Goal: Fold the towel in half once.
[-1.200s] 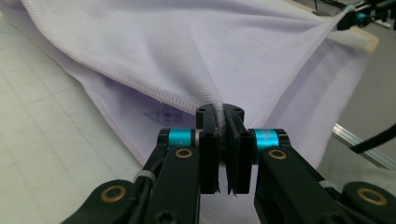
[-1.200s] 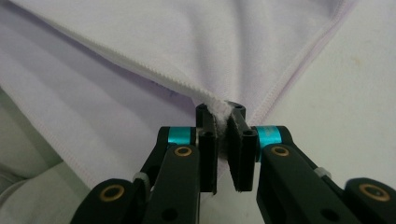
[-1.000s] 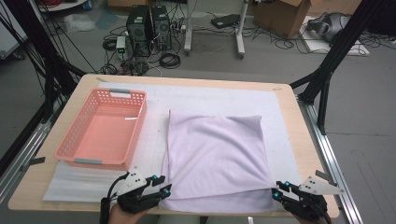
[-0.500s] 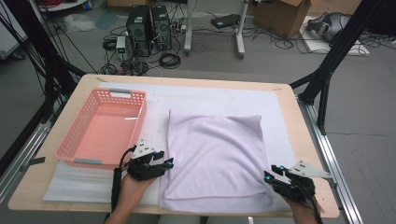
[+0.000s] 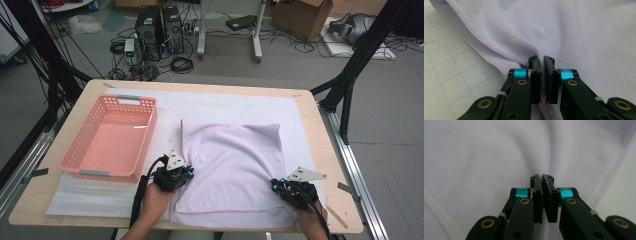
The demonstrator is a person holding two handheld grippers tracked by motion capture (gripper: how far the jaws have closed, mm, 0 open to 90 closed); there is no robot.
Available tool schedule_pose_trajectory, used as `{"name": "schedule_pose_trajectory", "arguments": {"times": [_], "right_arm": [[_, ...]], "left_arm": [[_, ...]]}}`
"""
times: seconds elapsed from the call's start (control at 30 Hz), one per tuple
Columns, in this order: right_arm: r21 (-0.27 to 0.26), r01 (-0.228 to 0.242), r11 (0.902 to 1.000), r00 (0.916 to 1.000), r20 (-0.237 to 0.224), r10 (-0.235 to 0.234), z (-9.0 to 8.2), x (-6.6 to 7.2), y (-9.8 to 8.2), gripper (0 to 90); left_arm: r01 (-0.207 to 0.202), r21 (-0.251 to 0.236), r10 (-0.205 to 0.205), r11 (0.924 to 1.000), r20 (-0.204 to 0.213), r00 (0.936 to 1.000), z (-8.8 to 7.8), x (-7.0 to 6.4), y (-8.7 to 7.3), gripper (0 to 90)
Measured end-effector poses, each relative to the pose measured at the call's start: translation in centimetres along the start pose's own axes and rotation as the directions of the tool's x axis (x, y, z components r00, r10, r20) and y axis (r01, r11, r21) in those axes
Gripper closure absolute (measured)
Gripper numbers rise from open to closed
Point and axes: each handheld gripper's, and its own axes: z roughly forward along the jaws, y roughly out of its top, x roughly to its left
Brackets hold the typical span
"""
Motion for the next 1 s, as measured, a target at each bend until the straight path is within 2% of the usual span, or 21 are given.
{"name": "schedule_pose_trajectory", "arguments": {"times": [0.1, 0.27, 0.4, 0.63, 0.67, 0.7, 0.77, 0.87, 0.9, 0.93, 1.0], "right_arm": [[-0.021, 0.006, 0.9998, 1.0, -0.007, -0.006, -1.1, 0.3, -0.1, 86.6], [-0.037, 0.0, 0.9993, 0.9996, -0.026, -0.001, -2.6, 0.8, -0.3, 86.5], [-0.021, -0.003, 0.9998, 0.9985, -0.054, 0.002, -3.8, 1.4, -0.7, 86.5], [0.019, 0.001, 0.9998, 0.9936, -0.113, 0.001, -6.0, 2.6, -1.3, 85.5], [0.019, 0.006, 0.9998, 0.994, -0.11, -0.003, -6.1, 2.7, -1.3, 83.3], [0.012, 0.008, 0.9999, 0.9948, -0.102, -0.007, -6.1, 2.7, -1.3, 78.1], [-0.015, -0.007, 0.9999, 0.9963, -0.086, 0.005, -6.0, 2.3, -1.1, 71.4], [-0.072, -0.027, 0.9971, 0.9988, -0.044, 0.024, -5.4, 1.3, -0.3, 63.1], [-0.085, -0.04, 0.9956, 0.9984, -0.044, 0.037, -5.2, 0.9, -0.1, 62.7], [-0.099, -0.055, 0.9936, 0.9978, -0.042, 0.051, -4.8, 0.6, 0.2, 60.9], [-0.101, -0.057, 0.9932, 0.9983, -0.015, 0.056, -3.6, 0.0, 0.9, 58.8]], "left_arm": [[0.043, -0.045, -0.04, 0.9981, 0.047, 0.9981, -1.2, 0.3, 0.0, 85.3], [0.064, -0.069, -0.057, 0.9955, 0.097, 0.9937, -3.3, 0.5, -0.5, 85.1], [0.08, -0.064, -0.07, 0.9947, 0.147, 0.9867, -4.4, 0.4, -1.2, 85.0], [0.072, -0.05, -0.059, 0.9961, 0.222, 0.9732, -6.2, 0.0, -1.8, 84.6], [0.069, -0.051, -0.056, 0.9963, 0.225, 0.9729, -6.2, 0.0, -1.7, 83.1], [0.071, -0.061, -0.057, 0.9956, 0.212, 0.9756, -6.2, 0.0, -1.6, 77.6], [0.097, -0.074, -0.081, 0.9925, 0.2, 0.9766, -5.9, 0.4, -1.2, 63.9], [0.109, -0.097, -0.093, 0.9893, 0.161, 0.9826, -5.1, 1.2, -0.4, 58.8], [0.104, -0.095, -0.091, 0.99, 0.136, 0.9866, -4.7, 1.6, -0.1, 58.0], [0.115, -0.092, -0.104, 0.9891, 0.115, 0.9879, -4.2, 1.9, 0.2, 56.5], [0.126, -0.087, -0.119, 0.9883, 0.077, 0.9899, -3.0, 2.7, 0.6, 53.3]]}}
